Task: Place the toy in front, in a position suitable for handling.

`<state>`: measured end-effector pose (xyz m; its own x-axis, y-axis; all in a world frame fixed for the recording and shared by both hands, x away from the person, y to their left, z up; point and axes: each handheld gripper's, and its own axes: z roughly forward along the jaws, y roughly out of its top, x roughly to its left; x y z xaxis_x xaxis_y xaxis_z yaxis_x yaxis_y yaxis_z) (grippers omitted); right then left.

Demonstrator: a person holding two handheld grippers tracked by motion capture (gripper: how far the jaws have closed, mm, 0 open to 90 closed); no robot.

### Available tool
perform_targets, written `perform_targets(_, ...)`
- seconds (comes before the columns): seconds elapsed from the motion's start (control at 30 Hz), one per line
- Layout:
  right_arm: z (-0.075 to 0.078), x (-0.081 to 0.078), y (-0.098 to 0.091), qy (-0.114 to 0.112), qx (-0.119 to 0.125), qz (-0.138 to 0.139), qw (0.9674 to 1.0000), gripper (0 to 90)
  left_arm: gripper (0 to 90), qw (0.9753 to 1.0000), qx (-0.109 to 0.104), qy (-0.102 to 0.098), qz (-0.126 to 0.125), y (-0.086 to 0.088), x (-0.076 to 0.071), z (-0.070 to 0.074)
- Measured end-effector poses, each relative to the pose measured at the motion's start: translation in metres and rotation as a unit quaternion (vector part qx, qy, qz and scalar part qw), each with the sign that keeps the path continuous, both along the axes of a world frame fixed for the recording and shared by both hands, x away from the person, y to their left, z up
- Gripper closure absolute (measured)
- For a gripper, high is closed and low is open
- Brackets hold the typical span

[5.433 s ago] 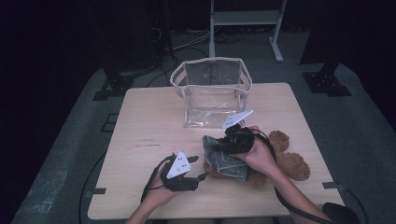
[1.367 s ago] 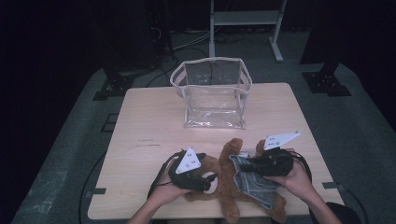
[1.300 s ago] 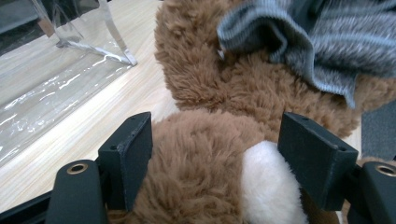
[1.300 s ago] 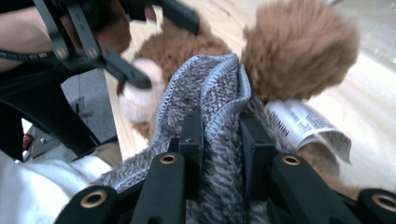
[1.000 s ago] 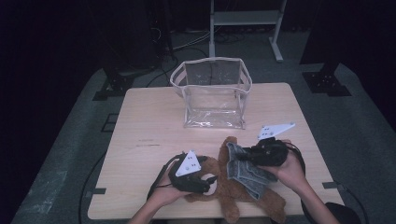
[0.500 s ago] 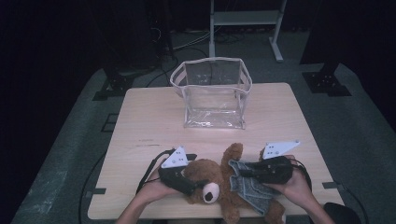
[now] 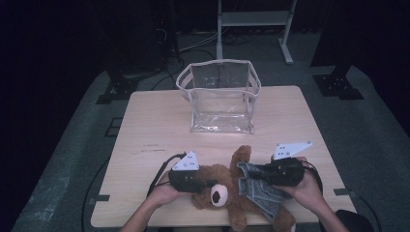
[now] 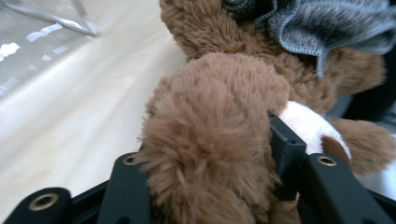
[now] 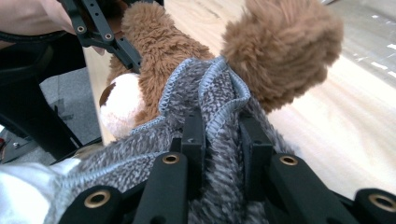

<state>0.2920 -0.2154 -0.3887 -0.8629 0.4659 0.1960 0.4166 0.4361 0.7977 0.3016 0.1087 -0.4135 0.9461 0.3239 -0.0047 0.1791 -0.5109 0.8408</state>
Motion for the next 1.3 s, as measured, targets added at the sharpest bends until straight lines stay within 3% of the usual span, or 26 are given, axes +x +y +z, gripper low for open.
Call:
perform_targets(0.1, 0.005, 0.01, -0.003, -0.001, 0.006, -0.015, 0.9999, 74.8, 54.1, 0.9985, 0.013, -0.052, 0.012, -0.003, 0.006, 0.005)
perform_targets(0.3, 0.011, 0.033, -0.005, -0.017, 0.012, -0.042, 0.9989, 75.1, 53.9, 0.9938, 0.012, -0.102, 0.042, -0.002, 0.023, 0.008)
perform_targets(0.43, 0.013, 0.052, -0.006, -0.017, 0.028, -0.059, 0.9977, 75.3, 52.7, 0.9908, -0.004, -0.129, 0.04, 0.002, 0.029, 0.011)
perform_targets(0.5, 0.006, 0.061, -0.005, -0.009, 0.014, -0.064, 0.9978, 75.4, 51.5, 0.9911, -0.013, -0.128, 0.035, 0.005, 0.03, 0.009)
perform_targets(0.57, -0.001, 0.065, -0.005, 0.009, 0.018, -0.059, 0.9981, 75.8, 49.2, 0.9913, -0.014, -0.127, 0.033, 0.006, 0.03, 0.006)
perform_targets(0.63, -0.005, 0.063, -0.003, 0.021, 0.02, -0.049, 0.9984, 76.2, 40.3, 0.9928, -0.02, -0.112, 0.038, 0.01, 0.029, 0.003)
perform_targets(0.7, -0.007, 0.055, 0.001, 0.018, 0.011, -0.04, 0.999, 76.5, 28.6, 0.9947, -0.023, -0.088, 0.048, 0.013, 0.03, 0.004)
perform_targets(0.77, -0.008, 0.046, 0.006, 0.007, 0.001, -0.033, 0.9994, 76.7, 17.3, 0.9966, -0.034, -0.053, 0.054, 0.016, 0.03, 0.005)
perform_targets(0.9, -0.009, 0.029, 0.011, -0.021, -0.011, -0.034, 0.9992, 77.0, 10.9, 0.9968, -0.057, 0.009, 0.056, 0.016, 0.032, 0.005)
perform_targets(0.93, -0.01, 0.025, 0.011, -0.026, -0.01, -0.035, 0.999, 77.1, 11.7, 0.9968, -0.055, 0.02, 0.055, 0.014, 0.032, 0.003)
perform_targets(0.97, -0.011, 0.022, 0.011, -0.029, -0.008, -0.037, 0.9989, 77.1, 20.2, 0.9974, -0.042, 0.009, 0.057, 0.012, 0.029, 0.001)
perform_targets(1.0, -0.012, 0.02, 0.01, -0.03, -0.006, -0.038, 0.9988, 77.1, 30.7, 0.9979, -0.009, -0.033, 0.055, 0.007, 0.023, -0.002)
perform_targets(1.03, -0.012, 0.018, 0.008, -0.026, 0.002, -0.041, 0.9988, 77.0, 36.4, 0.9975, -0.004, -0.045, 0.055, 0.007, 0.02, -0.003)
perform_targets(1.1, -0.01, 0.015, 0.001, -0.027, 0.018, -0.046, 0.9984, 76.9, 42.5, 0.9963, 0.002, -0.059, 0.063, 0.007, 0.018, -0.003)
perform_targets(1.23, 0.005, 0.012, -0.014, -0.032, 0.033, -0.068, 0.9966, 76.9, 45.2, 0.9958, -0.007, -0.069, 0.06, 0.01, 0.015, -0.005)
perform_targets(1.3, 0.017, 0.012, -0.024, -0.028, 0.063, -0.071, 0.9951, 77.0, 45.1, 0.9955, -0.005, -0.077, 0.055, 0.01, 0.014, -0.005)
